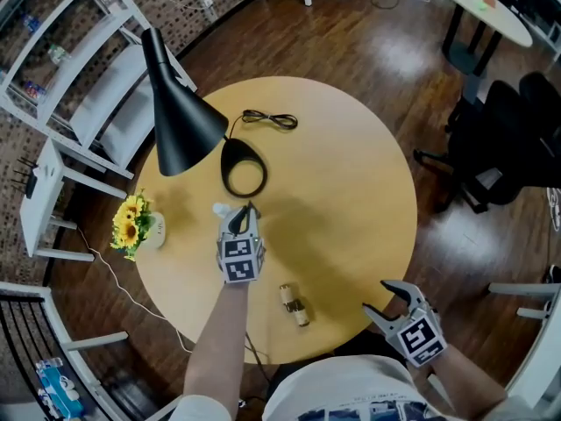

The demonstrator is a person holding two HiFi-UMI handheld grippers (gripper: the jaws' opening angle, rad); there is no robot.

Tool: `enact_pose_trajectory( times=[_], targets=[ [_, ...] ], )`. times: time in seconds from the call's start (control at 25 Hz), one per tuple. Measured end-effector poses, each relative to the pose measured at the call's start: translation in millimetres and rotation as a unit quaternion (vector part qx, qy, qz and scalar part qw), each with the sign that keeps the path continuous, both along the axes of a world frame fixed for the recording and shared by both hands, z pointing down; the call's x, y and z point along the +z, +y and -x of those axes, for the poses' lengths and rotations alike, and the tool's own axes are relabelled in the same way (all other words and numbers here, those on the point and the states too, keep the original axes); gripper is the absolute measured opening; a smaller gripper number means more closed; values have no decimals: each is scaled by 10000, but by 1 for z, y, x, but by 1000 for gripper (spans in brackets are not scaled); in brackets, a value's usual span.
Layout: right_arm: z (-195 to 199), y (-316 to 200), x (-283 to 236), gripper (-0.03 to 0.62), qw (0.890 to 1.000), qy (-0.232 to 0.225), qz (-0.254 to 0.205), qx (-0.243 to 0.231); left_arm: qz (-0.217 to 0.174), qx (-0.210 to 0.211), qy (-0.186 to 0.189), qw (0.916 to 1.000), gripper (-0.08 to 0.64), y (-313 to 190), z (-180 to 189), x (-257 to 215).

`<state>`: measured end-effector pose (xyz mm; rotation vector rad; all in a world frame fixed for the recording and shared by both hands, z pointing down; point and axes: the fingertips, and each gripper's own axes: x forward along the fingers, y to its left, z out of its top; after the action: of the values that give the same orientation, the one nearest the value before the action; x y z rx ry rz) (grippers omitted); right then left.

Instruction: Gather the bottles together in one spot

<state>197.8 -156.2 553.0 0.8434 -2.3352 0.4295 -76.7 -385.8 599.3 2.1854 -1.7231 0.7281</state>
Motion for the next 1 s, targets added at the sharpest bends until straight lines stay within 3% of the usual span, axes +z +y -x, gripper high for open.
enact_pose_trajectory(
  times=[0.68,1.0],
  targets=[
    [-2,12,-4,261,9998,-155,-68,-80,-169,-27,-255,9995,74,25,5,-24],
    [27,15,-5,261,9983,-397,-155,-402,-291,-474,381,9977,74,104,23,-77]
  ],
)
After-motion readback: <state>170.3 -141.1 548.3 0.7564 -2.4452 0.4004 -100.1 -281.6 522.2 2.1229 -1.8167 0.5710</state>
